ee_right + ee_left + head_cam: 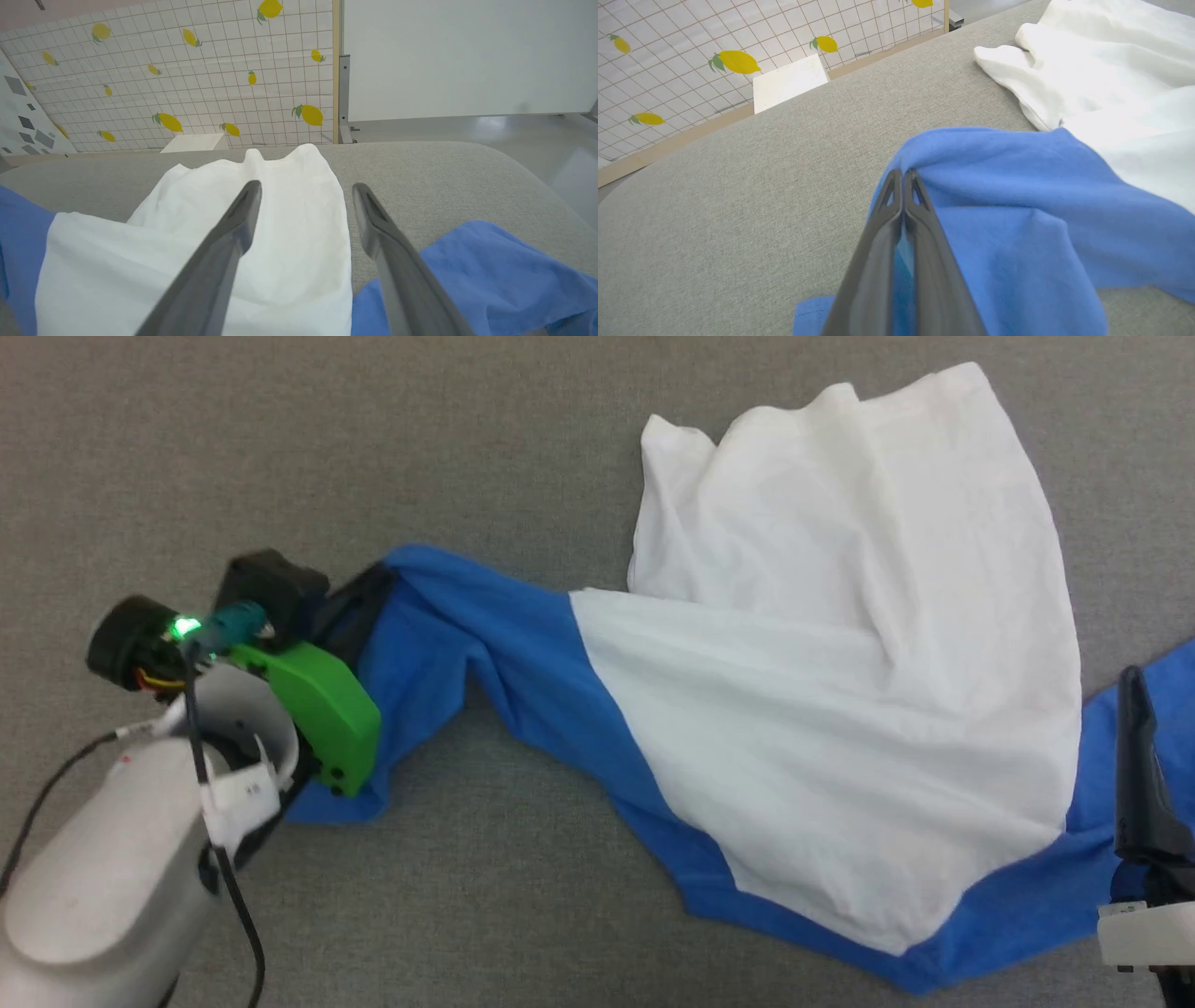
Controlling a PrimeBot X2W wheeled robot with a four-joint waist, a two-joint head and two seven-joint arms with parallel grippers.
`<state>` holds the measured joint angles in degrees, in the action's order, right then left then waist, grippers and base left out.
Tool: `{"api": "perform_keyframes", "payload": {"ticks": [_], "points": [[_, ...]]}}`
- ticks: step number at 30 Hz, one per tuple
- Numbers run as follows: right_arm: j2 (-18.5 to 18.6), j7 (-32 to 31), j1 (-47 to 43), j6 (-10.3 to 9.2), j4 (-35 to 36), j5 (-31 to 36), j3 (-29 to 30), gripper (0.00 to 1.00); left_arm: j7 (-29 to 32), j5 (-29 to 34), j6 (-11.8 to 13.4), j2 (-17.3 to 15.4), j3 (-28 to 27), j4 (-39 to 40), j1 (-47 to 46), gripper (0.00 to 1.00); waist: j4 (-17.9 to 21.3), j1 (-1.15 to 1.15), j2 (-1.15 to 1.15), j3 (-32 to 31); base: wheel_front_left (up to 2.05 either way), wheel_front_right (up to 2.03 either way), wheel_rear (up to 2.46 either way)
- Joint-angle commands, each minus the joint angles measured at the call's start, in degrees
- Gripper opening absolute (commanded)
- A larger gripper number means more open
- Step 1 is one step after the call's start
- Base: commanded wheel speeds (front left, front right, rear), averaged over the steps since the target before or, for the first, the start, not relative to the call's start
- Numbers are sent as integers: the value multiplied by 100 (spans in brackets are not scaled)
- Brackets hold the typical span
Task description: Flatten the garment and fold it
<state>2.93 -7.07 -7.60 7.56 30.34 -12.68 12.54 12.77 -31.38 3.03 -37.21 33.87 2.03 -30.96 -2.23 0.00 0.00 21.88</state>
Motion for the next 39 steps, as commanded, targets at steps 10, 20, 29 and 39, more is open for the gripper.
{"api": "perform_keyframes", "payload": {"ticks": [10,20,29,39], "points": [[-5,14,318,-8,-167,49,-105,100,-1166,207,108,728,-81,-1466,-682,100,100,0,0,338,0,0,0],[-5,84,221,-8,-440,0,-17,100,-2475,155,537,1202,-126,-561,403,100,-19,0,0,-226,0,0,0],[-5,191,-32,-8,-692,-184,-66,100,-2769,384,1637,1479,-484,900,2573,100,-151,0,0,-654,0,0,0],[6,-694,565,-8,-712,64,-256,100,-2776,944,1524,1701,-598,1062,3139,100,-437,0,0,-621,0,0,0]]}}
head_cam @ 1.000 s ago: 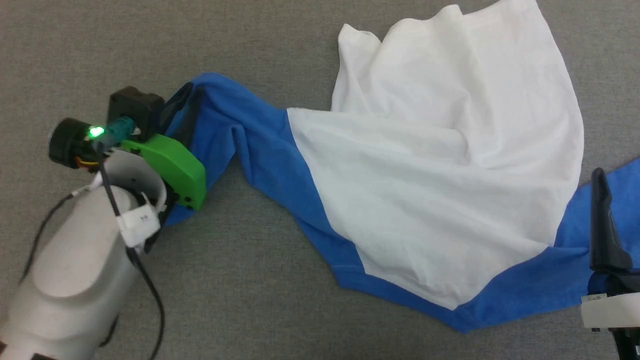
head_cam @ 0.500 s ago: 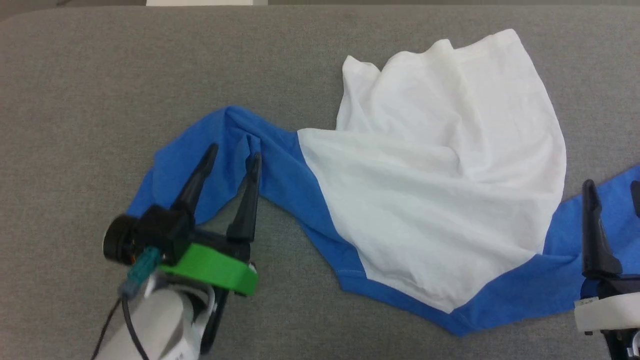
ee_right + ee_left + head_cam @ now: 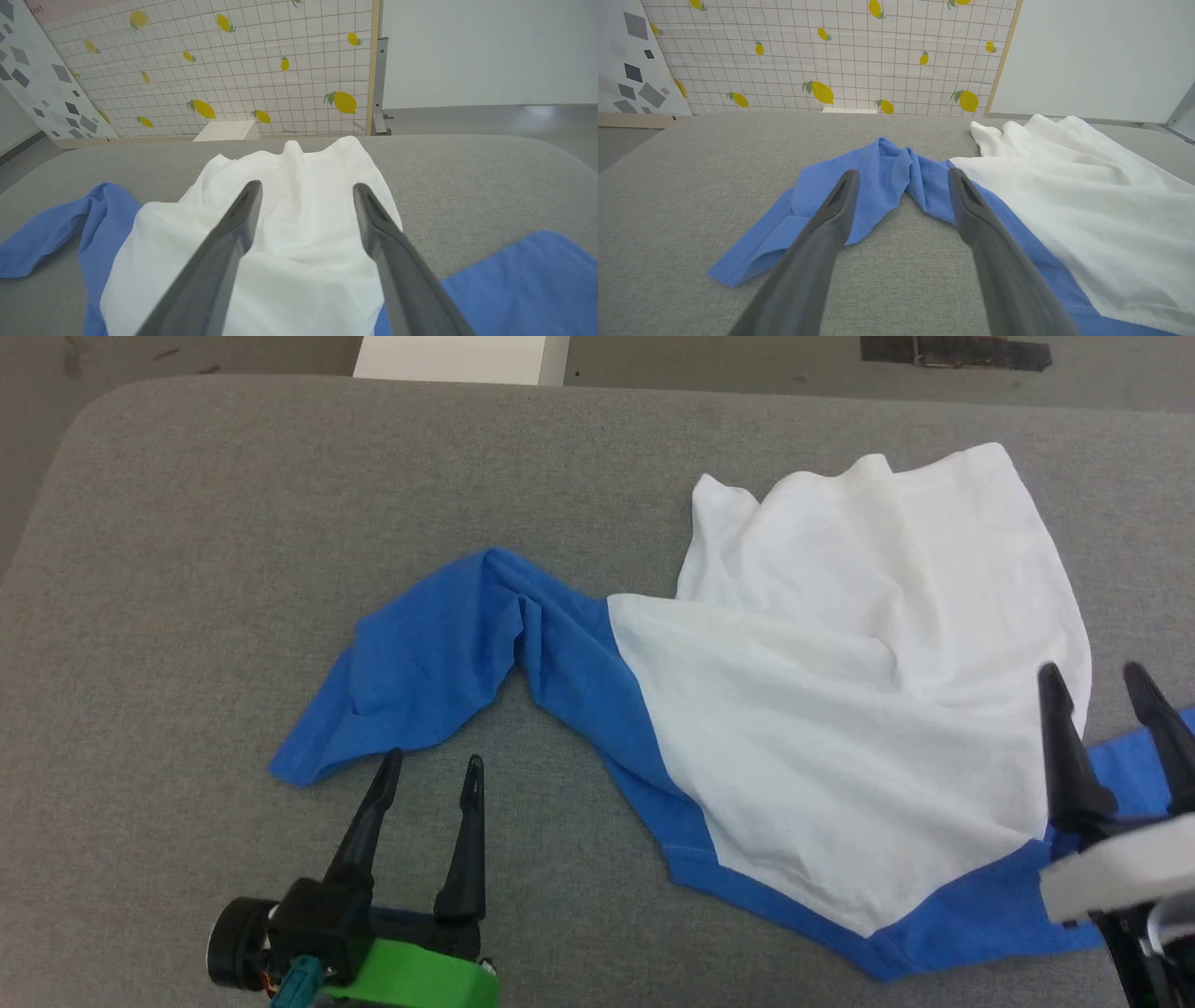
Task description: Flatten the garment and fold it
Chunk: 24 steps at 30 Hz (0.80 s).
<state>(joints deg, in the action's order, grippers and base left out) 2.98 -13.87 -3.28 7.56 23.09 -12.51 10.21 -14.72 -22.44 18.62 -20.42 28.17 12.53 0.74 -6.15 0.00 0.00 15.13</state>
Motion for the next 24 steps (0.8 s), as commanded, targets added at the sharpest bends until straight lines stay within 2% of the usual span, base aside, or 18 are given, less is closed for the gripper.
{"api": "perform_keyframes", "payload": {"ticks": [1,5,12,17,24], "points": [[83,-263,351,-8,-33,98,-120,100,-27,81,-70,49,-44,8,-63,100,-68,0,0,96,0,0,0],[702,-1520,1529,-8,-550,-128,-735,100,-27,180,-263,194,-19,-79,-200,100,-196,0,0,332,0,0,0],[1235,-3077,3216,-8,-1839,-313,-1520,100,-28,314,-497,408,13,-202,-345,100,-505,0,0,661,0,0,0],[1381,-3685,3963,-8,-2788,-243,-1968,100,-28,417,-664,520,37,-249,-449,100,-762,0,0,870,0,0,0],[1470,-4130,4358,-8,-3756,-51,-2283,100,-28,503,-885,796,81,-357,-602,100,-1106,0,0,1122,0,0,0]]}}
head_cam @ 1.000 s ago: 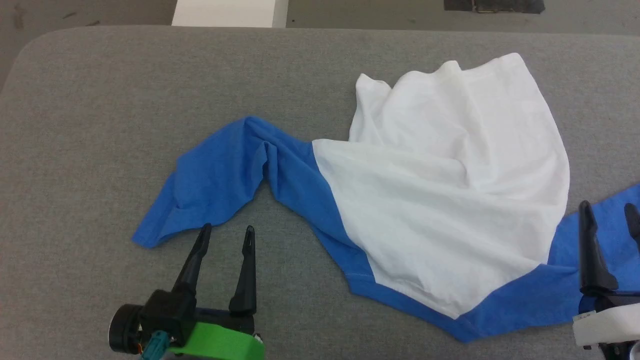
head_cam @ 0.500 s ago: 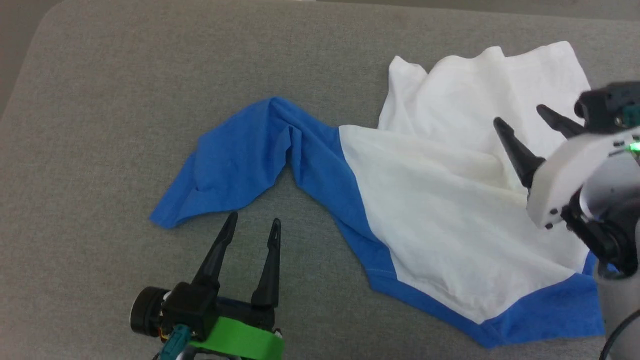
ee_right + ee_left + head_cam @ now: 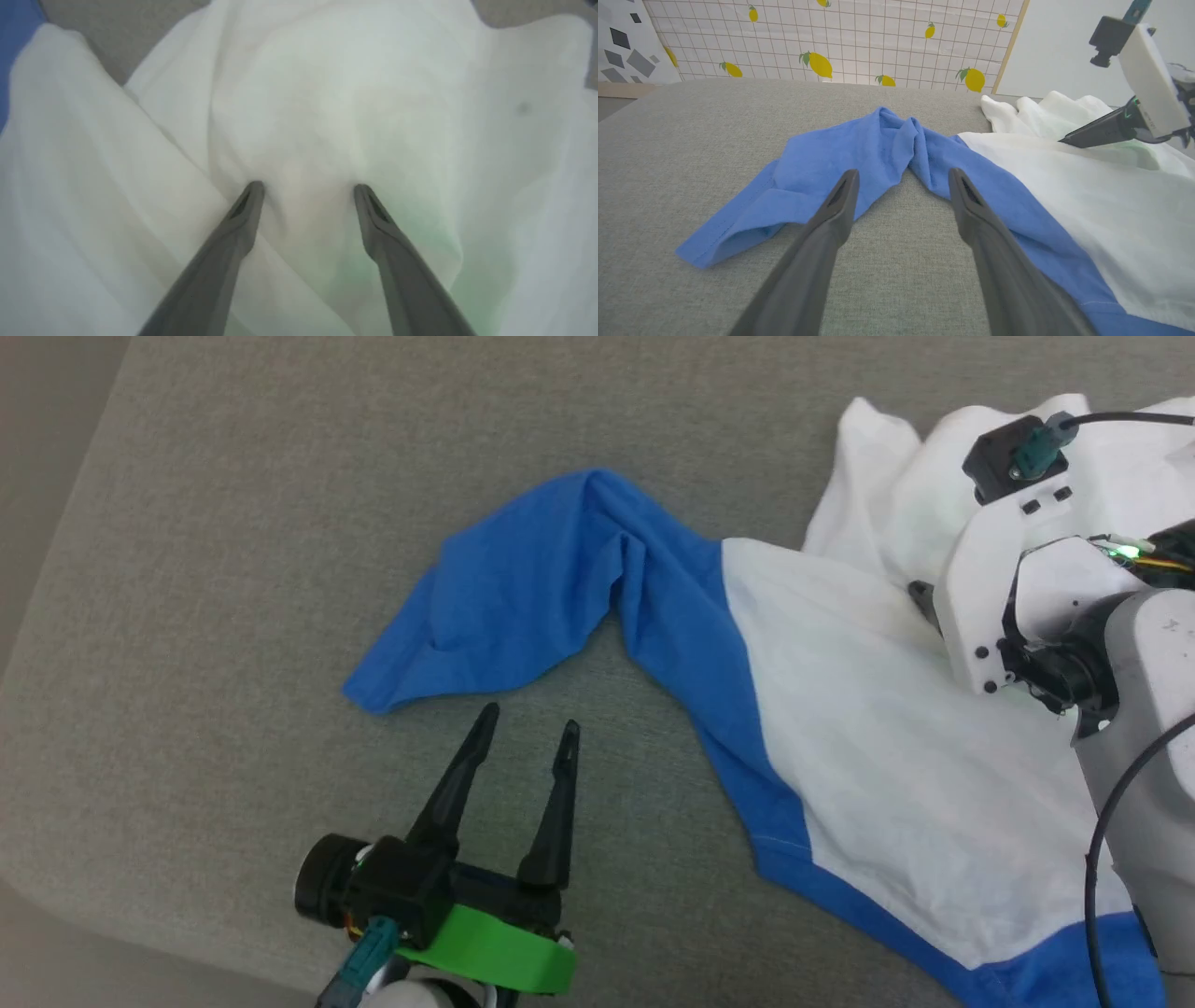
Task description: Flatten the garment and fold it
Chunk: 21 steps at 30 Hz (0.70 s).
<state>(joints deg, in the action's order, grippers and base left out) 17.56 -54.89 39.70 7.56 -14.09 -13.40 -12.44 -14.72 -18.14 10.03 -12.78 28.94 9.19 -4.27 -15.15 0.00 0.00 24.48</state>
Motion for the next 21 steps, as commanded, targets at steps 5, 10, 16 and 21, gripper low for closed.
{"api": "perform_keyframes", "payload": {"ticks": [5,10,16,21], "points": [[45,-131,95,-8,-346,158,49,0,-28,110,-189,235,-47,-132,-160,100,-384,0,0,261,0,0,0],[139,187,440,-8,-164,201,106,0,-28,170,-323,367,-160,-173,-115,100,-487,0,0,240,0,0,0],[419,692,1340,-8,-126,494,218,0,-28,234,-560,577,-205,-231,-128,100,-731,0,0,330,0,0,0],[797,1412,2021,-8,-345,1171,79,0,-28,271,-747,752,-220,-326,-139,100,-1010,0,0,463,0,0,0]]}}
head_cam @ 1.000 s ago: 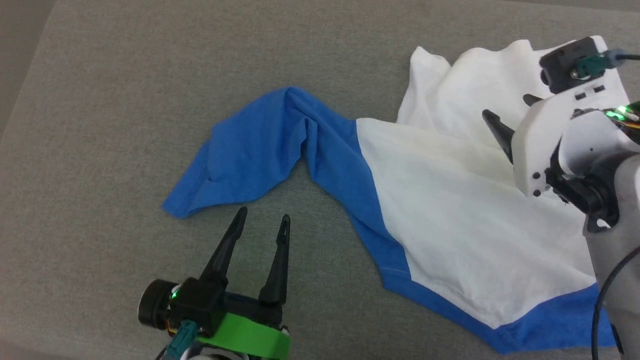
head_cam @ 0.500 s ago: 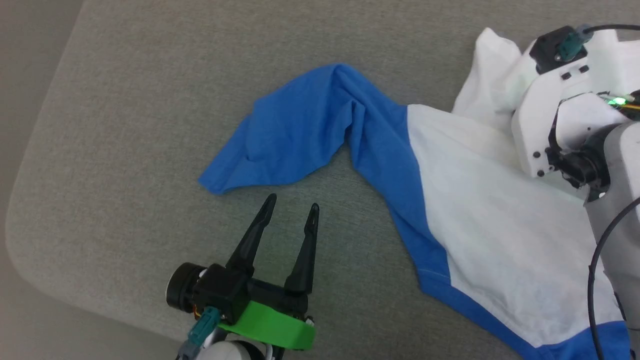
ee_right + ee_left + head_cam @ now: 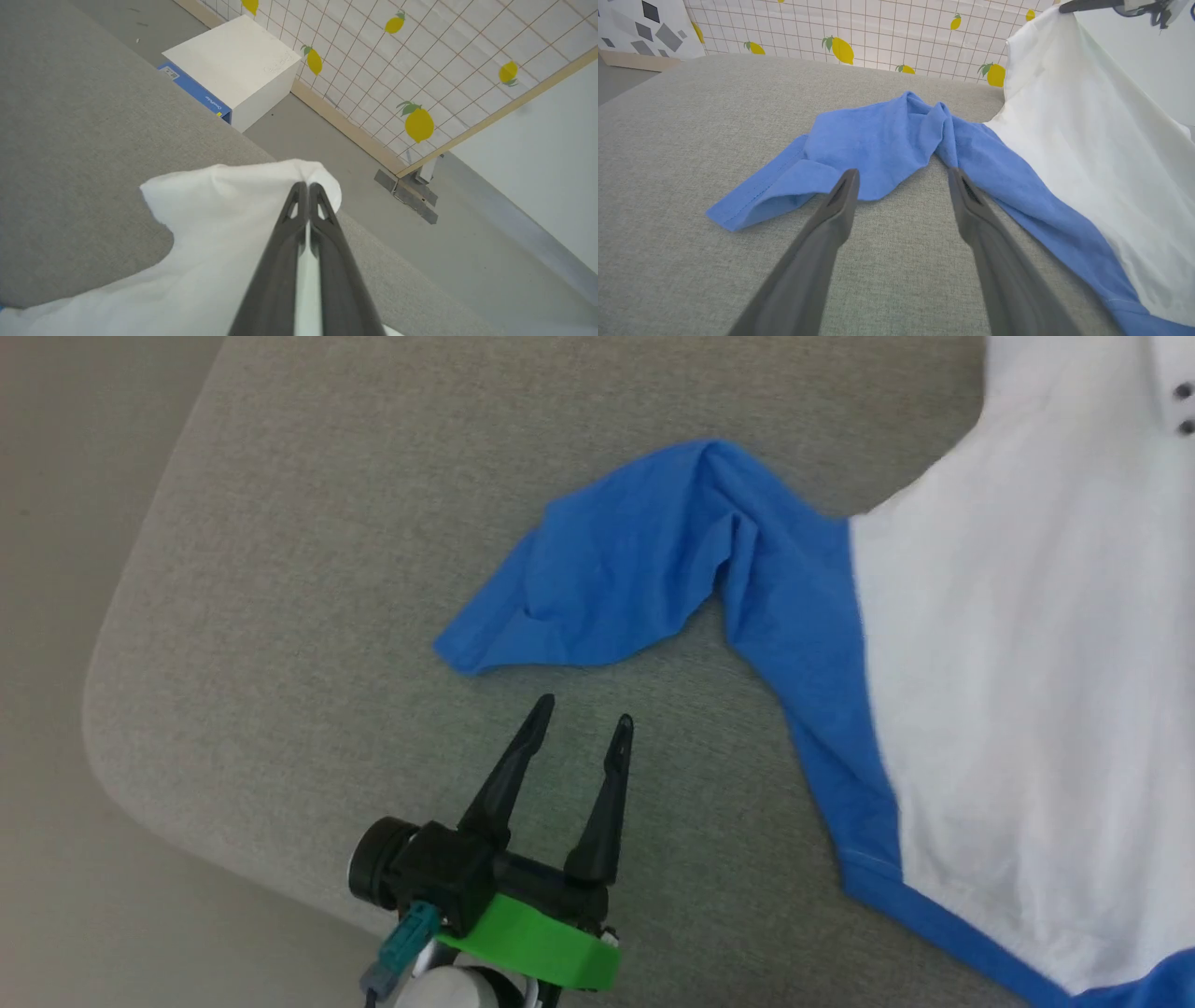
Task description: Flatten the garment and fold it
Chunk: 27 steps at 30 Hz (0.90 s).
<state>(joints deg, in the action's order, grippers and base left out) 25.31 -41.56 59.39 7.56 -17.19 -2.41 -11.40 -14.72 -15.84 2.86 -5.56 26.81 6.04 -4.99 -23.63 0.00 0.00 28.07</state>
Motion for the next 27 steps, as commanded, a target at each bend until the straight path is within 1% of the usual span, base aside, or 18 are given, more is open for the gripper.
{"api": "perform_keyframes", "payload": {"ticks": [1,6,7,9,10,11,12,16,20,24,27], "points": [[96,234,124,-8,-89,218,-48,0,-28,50,-59,53,-6,-33,-62,100,-209,0,0,121,0,0,0],[402,1167,341,-8,-562,1043,-10,0,-28,97,-193,161,15,-129,-8,100,-418,0,0,167,0,0,0],[424,1318,320,-8,-678,1151,11,0,-28,103,-216,178,23,-149,0,100,-442,0,0,170,0,0,0],[361,1400,213,-8,-948,1229,180,0,-28,111,-253,203,43,-190,9,100,-453,0,0,174,0,0,0],[312,1405,173,-8,-1049,1254,271,23,-28,115,-269,212,51,-206,7,100,-446,0,0,180,0,0,0],[245,1431,145,-8,-1133,1290,346,67,-28,123,-287,221,57,-222,-4,100,-420,0,0,199,0,0,0],[205,1465,134,-8,-1183,1317,381,100,-28,134,-303,227,63,-232,-23,100,-401,0,0,210,0,0,0],[28,1650,147,-8,-1335,1239,478,100,-28,189,-338,245,28,-244,-128,100,-213,0,0,158,0,0,0],[-175,1869,40,-8,-1217,798,695,100,-28,245,-339,251,-95,-299,-178,100,66,0,0,-81,0,0,0],[-344,2103,-471,-8,-681,216,937,100,-28,314,-355,152,-239,-331,-133,100,406,0,0,-430,0,0,0],[-446,2249,-1156,-8,-15,-154,1197,100,-28,353,-355,22,-314,-343,-65,100,655,0,0,-697,0,0,0]]}}
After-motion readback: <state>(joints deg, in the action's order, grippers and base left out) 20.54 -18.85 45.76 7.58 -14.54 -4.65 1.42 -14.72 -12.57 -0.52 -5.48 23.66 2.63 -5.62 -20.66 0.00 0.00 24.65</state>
